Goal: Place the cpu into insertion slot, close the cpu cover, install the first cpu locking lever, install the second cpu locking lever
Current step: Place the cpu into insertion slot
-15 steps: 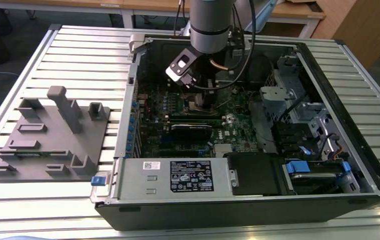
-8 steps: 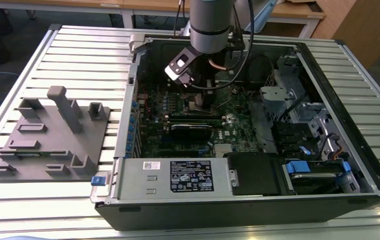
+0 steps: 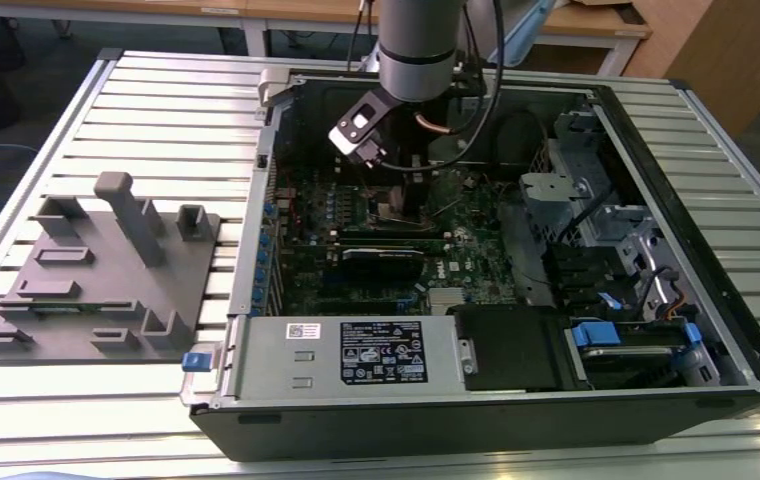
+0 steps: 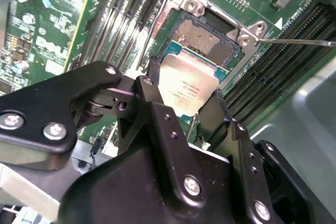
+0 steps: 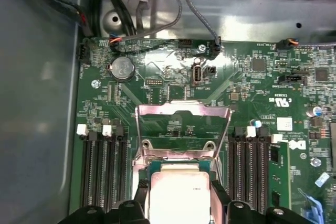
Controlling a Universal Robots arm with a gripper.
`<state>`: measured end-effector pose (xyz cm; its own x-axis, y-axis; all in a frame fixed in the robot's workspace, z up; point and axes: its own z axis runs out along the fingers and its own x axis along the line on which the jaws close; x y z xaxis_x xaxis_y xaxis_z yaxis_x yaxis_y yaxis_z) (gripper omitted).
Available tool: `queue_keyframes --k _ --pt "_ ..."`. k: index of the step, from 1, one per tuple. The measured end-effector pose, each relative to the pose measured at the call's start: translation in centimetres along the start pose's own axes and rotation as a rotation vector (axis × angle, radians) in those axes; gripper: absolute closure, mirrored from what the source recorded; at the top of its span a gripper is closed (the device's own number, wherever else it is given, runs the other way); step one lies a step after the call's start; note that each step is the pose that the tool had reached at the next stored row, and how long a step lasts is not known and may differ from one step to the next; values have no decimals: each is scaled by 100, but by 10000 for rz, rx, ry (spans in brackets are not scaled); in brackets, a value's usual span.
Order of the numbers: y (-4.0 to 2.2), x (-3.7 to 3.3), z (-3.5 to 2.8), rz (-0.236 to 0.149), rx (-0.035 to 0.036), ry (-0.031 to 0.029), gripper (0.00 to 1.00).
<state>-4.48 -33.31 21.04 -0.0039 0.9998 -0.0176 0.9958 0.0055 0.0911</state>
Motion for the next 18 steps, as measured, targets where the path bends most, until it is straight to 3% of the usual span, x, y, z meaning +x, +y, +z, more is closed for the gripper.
queue_keyframes --k 1,2,18 --pt "0 6 3 -8 -1 -87 46" --pt "-1 7 7 -10 -2 -114 46" --pt "-55 67 41 -10 -1 -115 46"
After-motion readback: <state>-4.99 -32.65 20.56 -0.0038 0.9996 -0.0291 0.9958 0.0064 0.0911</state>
